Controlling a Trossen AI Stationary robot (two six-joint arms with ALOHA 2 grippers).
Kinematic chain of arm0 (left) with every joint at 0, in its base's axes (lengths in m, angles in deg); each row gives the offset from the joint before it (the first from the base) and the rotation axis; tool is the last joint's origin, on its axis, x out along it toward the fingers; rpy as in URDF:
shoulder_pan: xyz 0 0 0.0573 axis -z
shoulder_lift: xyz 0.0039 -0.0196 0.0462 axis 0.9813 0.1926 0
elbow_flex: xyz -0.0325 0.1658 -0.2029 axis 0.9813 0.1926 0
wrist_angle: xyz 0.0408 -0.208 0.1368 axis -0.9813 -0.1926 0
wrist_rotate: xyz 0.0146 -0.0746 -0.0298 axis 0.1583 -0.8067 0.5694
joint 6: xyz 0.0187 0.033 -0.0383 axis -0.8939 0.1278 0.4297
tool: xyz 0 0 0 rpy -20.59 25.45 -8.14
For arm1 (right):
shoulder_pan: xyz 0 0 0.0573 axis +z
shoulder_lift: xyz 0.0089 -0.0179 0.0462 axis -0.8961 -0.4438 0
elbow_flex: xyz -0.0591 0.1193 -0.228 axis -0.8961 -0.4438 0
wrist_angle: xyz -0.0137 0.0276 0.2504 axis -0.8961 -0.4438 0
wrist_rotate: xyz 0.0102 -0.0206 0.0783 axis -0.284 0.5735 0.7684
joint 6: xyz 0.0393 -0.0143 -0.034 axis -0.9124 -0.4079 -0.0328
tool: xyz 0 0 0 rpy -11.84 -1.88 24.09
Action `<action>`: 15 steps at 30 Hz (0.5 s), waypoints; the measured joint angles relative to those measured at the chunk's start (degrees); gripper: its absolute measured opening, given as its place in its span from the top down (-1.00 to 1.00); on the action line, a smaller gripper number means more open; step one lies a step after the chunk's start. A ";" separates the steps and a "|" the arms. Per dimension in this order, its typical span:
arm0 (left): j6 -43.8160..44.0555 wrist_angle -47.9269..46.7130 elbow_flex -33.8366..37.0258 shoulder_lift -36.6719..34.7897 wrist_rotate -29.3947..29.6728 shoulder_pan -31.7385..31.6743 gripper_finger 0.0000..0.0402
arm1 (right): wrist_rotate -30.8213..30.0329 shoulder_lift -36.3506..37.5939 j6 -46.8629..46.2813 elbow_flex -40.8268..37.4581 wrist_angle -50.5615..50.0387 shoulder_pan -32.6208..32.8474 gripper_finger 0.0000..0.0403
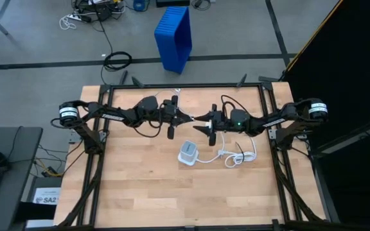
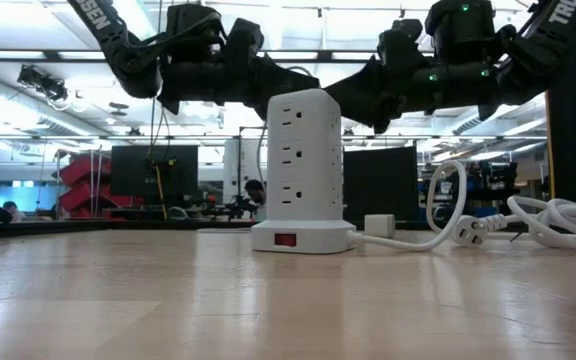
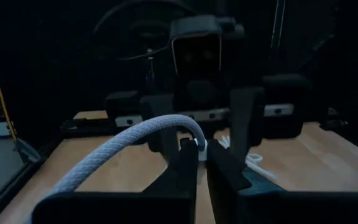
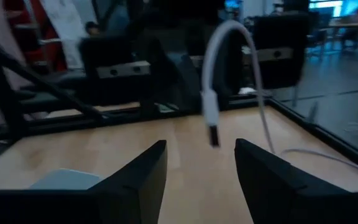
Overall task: Plug in charger
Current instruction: Insert the white charger cable into the white charger adapter
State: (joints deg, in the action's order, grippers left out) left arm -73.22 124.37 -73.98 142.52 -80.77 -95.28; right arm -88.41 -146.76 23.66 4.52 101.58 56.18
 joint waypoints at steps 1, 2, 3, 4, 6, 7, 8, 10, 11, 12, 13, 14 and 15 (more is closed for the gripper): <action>0.26 0.00 0.00 0.00 -0.18 0.00 1.00 | -0.28 0.00 0.00 0.00 0.04 -0.05 0.22; 0.31 -0.04 0.00 0.00 -0.22 0.02 1.00 | -0.58 0.00 -0.02 0.00 0.03 -0.13 0.23; 0.31 -0.04 0.00 0.00 -0.30 0.02 1.00 | -0.68 0.00 -0.02 0.00 0.01 -0.21 0.24; 0.31 -0.07 0.00 0.00 -0.35 0.01 1.00 | -0.81 0.00 -0.07 0.00 0.03 -0.28 0.25; 0.31 -0.07 0.00 0.00 -0.36 0.05 1.00 | -0.84 0.00 -0.22 0.00 0.03 -0.30 0.28; 0.31 -0.09 0.00 0.00 -0.37 0.11 1.00 | -0.84 0.00 -0.22 0.00 0.03 -0.30 0.31; 0.30 -0.09 0.00 0.00 -0.36 0.11 1.00 | -0.84 0.00 -0.22 0.00 0.03 -0.30 0.33; 0.24 -0.09 0.00 0.00 -0.38 0.20 1.00 | -0.83 0.00 -0.22 0.00 0.08 -0.30 0.39; 0.22 -0.20 0.00 0.00 -0.38 0.28 1.00 | -0.81 0.00 -0.22 0.00 0.08 -0.30 0.42; 0.19 -0.53 0.00 0.00 -0.40 0.31 1.00 | -0.81 0.00 -0.23 0.00 0.08 -0.30 0.44; -0.12 -0.82 0.00 0.00 -0.42 0.31 1.00 | -0.79 0.00 -0.30 0.00 0.08 -0.30 0.47; -0.39 -0.91 0.00 0.00 -0.41 0.31 1.00 | -0.74 0.00 -0.56 0.00 0.08 -0.30 0.49; -0.50 -0.91 0.00 0.00 -0.40 0.31 1.00 | -0.61 0.00 -0.66 0.00 0.09 -0.30 0.51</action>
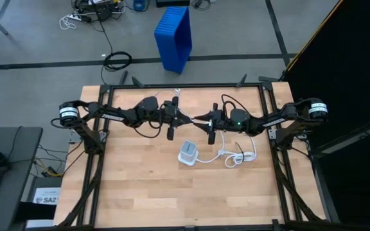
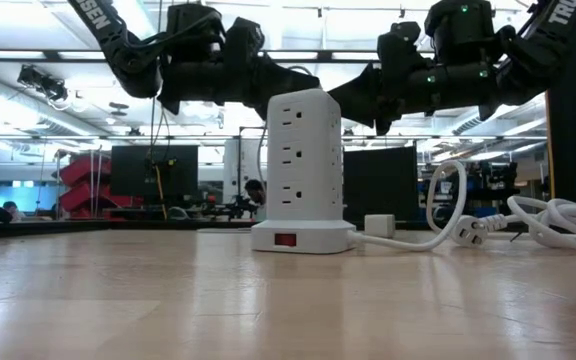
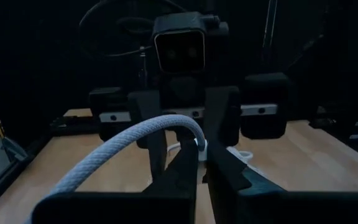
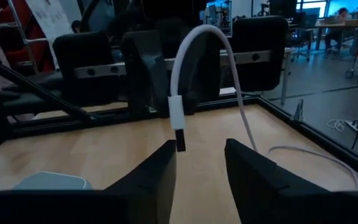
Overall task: Plug in charger
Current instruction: Insert the white charger cable into the white charger adapter
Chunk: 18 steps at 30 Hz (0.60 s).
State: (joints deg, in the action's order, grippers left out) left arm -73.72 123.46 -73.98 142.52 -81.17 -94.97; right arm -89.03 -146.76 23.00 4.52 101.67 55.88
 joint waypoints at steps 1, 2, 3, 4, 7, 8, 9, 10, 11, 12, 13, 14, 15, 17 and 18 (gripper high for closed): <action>-0.10 0.04 0.00 0.00 0.00 0.01 1.00 | 0.05 0.00 0.00 0.00 0.14 0.00 0.53; -0.11 0.06 0.00 0.00 0.00 0.04 1.00 | 0.11 0.00 0.00 0.02 0.23 0.00 0.55; -0.11 0.06 0.00 0.00 0.00 0.04 1.00 | 0.16 0.00 0.00 0.09 0.20 0.00 0.56; -0.11 0.04 0.00 0.00 0.02 0.04 1.00 | 0.20 -0.02 0.00 0.28 0.06 0.00 0.58; -0.11 0.10 0.00 0.00 -0.03 0.07 1.00 | 0.18 -0.02 0.05 1.06 -0.45 0.39 0.62; -0.11 0.10 0.00 0.00 -0.09 0.07 1.00 | 0.15 -0.02 0.19 1.17 -0.51 0.63 0.64; -0.11 0.12 0.00 0.00 -0.14 0.07 1.00 | 0.15 -0.02 0.29 1.35 -0.70 0.83 0.65; -0.11 0.11 0.00 0.00 -0.16 0.07 1.00 | 0.12 -0.04 0.48 1.58 -0.91 1.05 0.66; -0.11 0.05 0.00 -0.02 -0.17 0.07 1.00 | 0.10 -0.07 0.50 1.77 -1.06 1.36 0.67; -0.10 -0.09 0.00 -0.02 -0.17 0.07 1.00 | 0.10 -0.07 0.64 1.99 -1.00 1.48 0.68; -0.11 -0.05 0.00 -0.02 -0.17 0.07 1.00 | 0.07 -0.07 0.71 2.05 -1.04 1.64 0.69; -0.11 -0.20 0.00 -0.02 -0.17 0.07 1.00 | 0.08 -0.07 0.88 2.05 -1.19 1.70 0.70; -0.11 -0.16 0.00 -0.02 -0.16 0.07 1.00 | 0.06 -0.07 0.91 2.05 -1.31 1.70 0.72; -0.10 -0.17 0.00 -0.02 -0.15 0.13 1.00 | -0.16 -0.07 0.91 2.05 -1.28 1.68 0.76; -0.11 -0.16 0.00 -0.02 -0.15 0.13 1.00 | -0.23 -0.07 1.04 2.05 -1.29 1.67 0.79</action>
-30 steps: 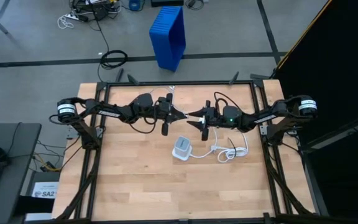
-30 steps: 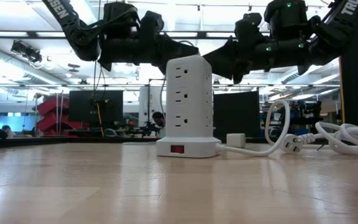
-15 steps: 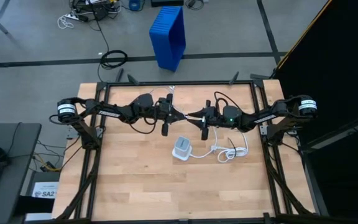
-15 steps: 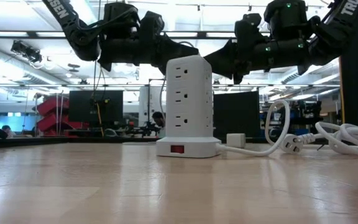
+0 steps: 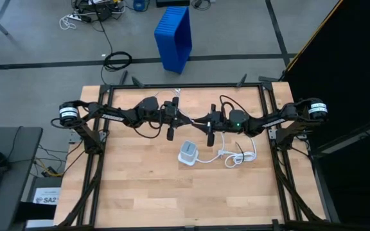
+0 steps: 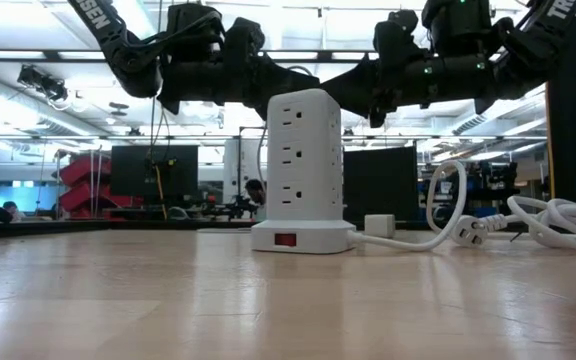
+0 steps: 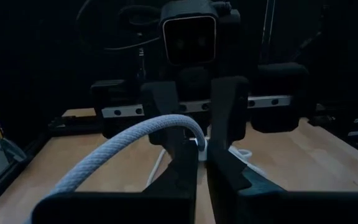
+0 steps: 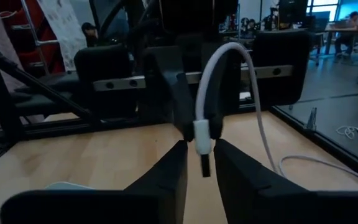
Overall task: Plug in charger
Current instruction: Insert the white charger cable into the white charger adapter
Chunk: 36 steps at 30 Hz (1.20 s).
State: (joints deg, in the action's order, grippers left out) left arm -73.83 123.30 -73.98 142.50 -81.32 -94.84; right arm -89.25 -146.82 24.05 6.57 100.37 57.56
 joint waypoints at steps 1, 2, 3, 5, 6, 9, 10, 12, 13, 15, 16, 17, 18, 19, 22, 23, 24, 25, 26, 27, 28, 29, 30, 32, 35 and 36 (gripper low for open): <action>0.00 0.00 0.00 0.00 0.00 0.00 1.00 | 0.00 0.00 0.38 0.00 0.01 -0.01 0.82; 0.00 -0.01 0.00 0.00 0.01 0.00 1.00 | 0.01 0.00 0.74 0.00 -0.01 -0.01 0.87; 0.01 -0.01 0.00 0.00 0.00 -0.02 1.00 | 0.00 0.00 1.16 0.00 -0.03 -0.01 0.93; 0.02 -0.02 0.00 0.00 -0.02 0.00 1.00 | 0.02 0.00 2.24 -0.02 -0.03 0.01 0.97; 0.02 -0.02 0.00 0.00 -0.02 0.00 1.00 | 0.00 0.00 2.29 -0.02 -0.03 -0.01 0.98; 0.02 -0.03 0.00 0.00 0.00 -0.02 0.99 | 0.02 0.00 2.52 -0.02 -0.05 -0.01 0.99; 0.02 -0.06 0.00 0.00 0.00 -0.02 0.98 | 0.03 0.00 2.54 -0.02 -0.05 -0.01 0.99; -0.17 -0.46 0.00 0.00 0.00 -0.02 0.95 | 0.39 0.00 2.53 -0.03 -0.15 -0.01 1.00; -0.28 -0.61 0.00 0.00 0.00 -0.04 0.92 | 0.44 0.00 2.27 -0.05 -0.23 -0.01 1.00; -0.34 -0.66 0.00 0.00 0.00 -0.17 0.86 | 0.68 0.00 0.07 -0.07 0.02 -0.01 1.00; -0.46 -0.60 0.00 -0.01 0.00 -0.17 0.83 | 1.33 0.00 -0.91 -0.07 0.47 -0.01 1.00; -0.64 -0.49 -0.01 -0.06 0.01 -0.17 0.80 | 2.13 0.00 -1.72 -0.08 0.83 -0.04 1.00; -0.88 -0.47 -0.02 -0.14 0.00 -0.17 0.77 | 2.61 0.00 -2.23 -0.10 1.20 -0.05 1.00; -1.27 -0.46 -0.03 -0.23 -0.05 -0.17 0.74 | 2.91 0.00 -2.53 -0.11 1.47 -0.04 1.00; -1.79 -0.54 -0.07 -0.28 -0.04 -0.17 0.65 | 3.42 0.00 -2.69 -0.11 1.61 -0.03 1.00; -1.83 -0.57 -0.07 -0.28 -0.03 -0.17 0.62 | 3.60 0.00 -2.98 -0.11 1.59 -0.03 1.00; -1.85 -0.57 -0.07 -0.28 -0.02 -0.17 0.60 | 3.76 0.00 -3.22 -0.11 1.63 -0.03 1.00; -1.87 -0.57 -0.07 -0.28 -0.02 -0.17 0.58 | 3.88 0.00 -3.43 -0.11 1.68 -0.03 1.00; -1.89 -0.59 -0.07 -0.28 -0.01 -0.17 0.55 | 3.91 0.00 -3.45 -0.11 1.68 -0.03 1.00; -1.97 -0.61 -0.07 -0.28 0.00 -0.17 0.53 | 3.92 0.00 -3.45 -0.11 1.68 -0.03 1.00; -2.14 -0.67 -0.07 -0.37 0.01 -0.17 0.51 | 3.84 0.00 -3.42 -0.11 1.70 -0.01 1.00; -2.21 -0.93 -0.07 -0.56 0.15 -0.20 0.50 | 3.46 0.00 -3.31 -0.11 1.65 -0.01 1.00; -2.25 -1.03 -0.07 -0.62 0.20 -0.20 0.49 | 2.88 0.02 -2.89 -0.11 1.54 -0.01 1.00; -2.27 -1.30 -0.07 -0.63 0.22 -0.23 0.51 | 1.27 0.07 -1.93 -0.11 0.73 0.03 1.00; -2.26 -2.50 -0.04 -0.70 0.27 -0.51 0.57 | -1.14 0.09 -0.75 -0.11 -0.67 0.01 1.00; -2.17 -2.87 -0.04 -0.74 0.42 -0.69 0.60 | -1.60 0.09 -0.40 -0.11 -0.91 0.01 1.00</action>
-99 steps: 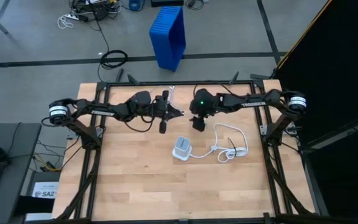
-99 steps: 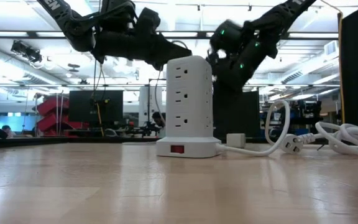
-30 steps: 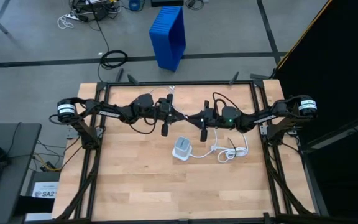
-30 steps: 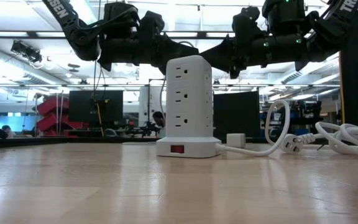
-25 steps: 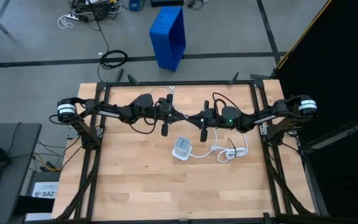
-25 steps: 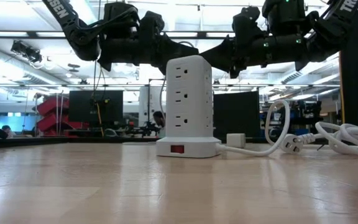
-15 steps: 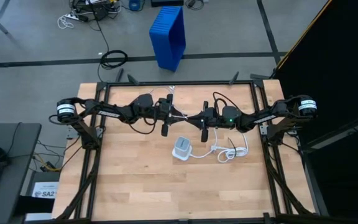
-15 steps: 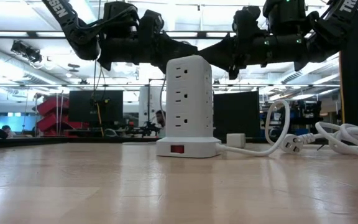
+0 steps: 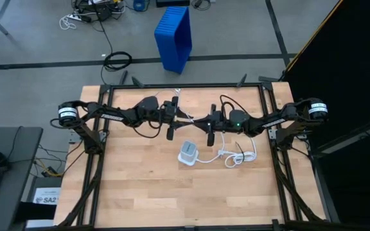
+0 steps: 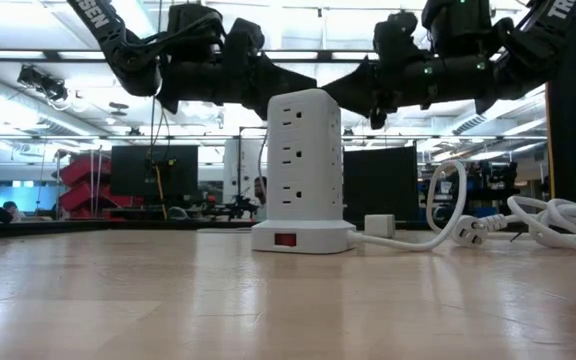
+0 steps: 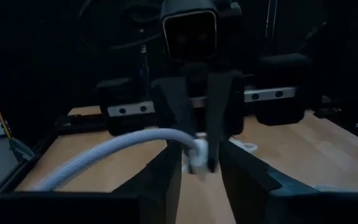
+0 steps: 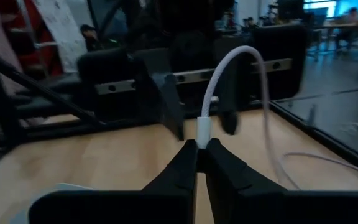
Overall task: Plug in charger
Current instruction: Insert the white charger cable into the white charger adapter
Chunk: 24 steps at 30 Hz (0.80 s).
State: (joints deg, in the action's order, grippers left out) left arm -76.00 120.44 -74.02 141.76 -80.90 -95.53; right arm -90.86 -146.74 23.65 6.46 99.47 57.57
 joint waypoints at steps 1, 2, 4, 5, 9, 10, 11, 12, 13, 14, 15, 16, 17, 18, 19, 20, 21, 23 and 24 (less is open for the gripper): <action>0.18 -0.10 0.00 0.00 0.00 -0.30 0.62 | -0.74 0.00 0.36 0.00 -0.11 0.08 1.00; 0.43 -0.14 0.00 0.00 -0.01 -0.64 0.63 | -1.34 0.02 1.00 0.00 -0.16 0.27 1.00; 1.88 0.03 0.00 0.00 0.00 -1.35 0.64 | -3.83 0.02 2.87 0.00 -0.46 0.94 1.00; 2.71 0.03 0.00 -0.02 0.09 -1.71 0.64 | -5.85 0.02 3.92 0.01 -0.78 1.44 1.00; 7.19 0.05 0.00 -0.04 2.49 -3.14 0.60 | -14.79 0.02 8.51 0.02 -2.12 3.31 1.00; 8.48 0.05 0.00 -0.04 3.46 -3.34 0.59 | -16.67 0.02 9.56 0.02 -2.14 3.72 1.00; 9.85 0.07 0.00 -0.04 4.34 -3.49 0.58 | -18.51 0.02 10.59 0.02 -2.14 4.14 1.00; 11.28 0.05 0.00 -0.07 5.59 -3.55 0.56 | -20.23 0.02 11.54 0.02 -2.18 4.57 1.00; 12.60 0.09 0.00 -0.07 6.72 -3.55 0.54 | -21.91 0.02 12.40 0.02 -2.23 4.89 1.00; 13.92 0.09 0.00 -0.07 7.70 -3.55 0.52 | -23.45 0.02 13.31 0.02 -2.26 5.14 1.00; 15.23 0.13 0.00 -0.07 8.36 -3.55 0.51 | -24.88 0.02 14.10 0.04 -2.34 5.40 1.00; 16.23 0.12 0.01 -0.07 8.67 -3.55 0.50 | -26.27 0.02 14.64 0.06 -2.68 5.63 1.00; 17.17 0.16 0.00 -0.07 8.87 -3.43 0.49 | -27.79 0.02 15.07 0.09 -3.18 5.75 1.00; 18.17 0.20 0.01 -0.07 9.08 -3.21 0.49 | -29.03 0.02 15.52 0.12 -3.81 5.80 1.00; 18.79 0.20 0.02 -0.07 9.34 -3.02 0.49 | -30.27 0.02 15.97 0.27 -4.77 5.81 1.00; 19.89 0.24 0.02 -0.07 9.90 -2.76 0.49 | -31.67 0.02 16.35 0.61 -5.94 5.77 1.00; 20.62 0.30 0.02 -0.07 10.90 -2.49 0.49 | -32.90 0.02 16.63 1.12 -7.50 5.77 1.00; 21.79 0.48 0.02 -0.07 12.79 -2.23 0.48 | -34.81 0.02 17.32 2.37 -10.54 5.75 1.00; 22.45 0.64 0.02 -0.07 13.82 -2.11 0.48 | -35.45 0.02 17.84 3.13 -11.95 5.79 1.00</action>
State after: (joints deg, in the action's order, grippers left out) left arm -53.54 121.08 -74.00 141.69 -67.08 -97.64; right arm -126.31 -146.72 41.49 9.59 87.52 63.35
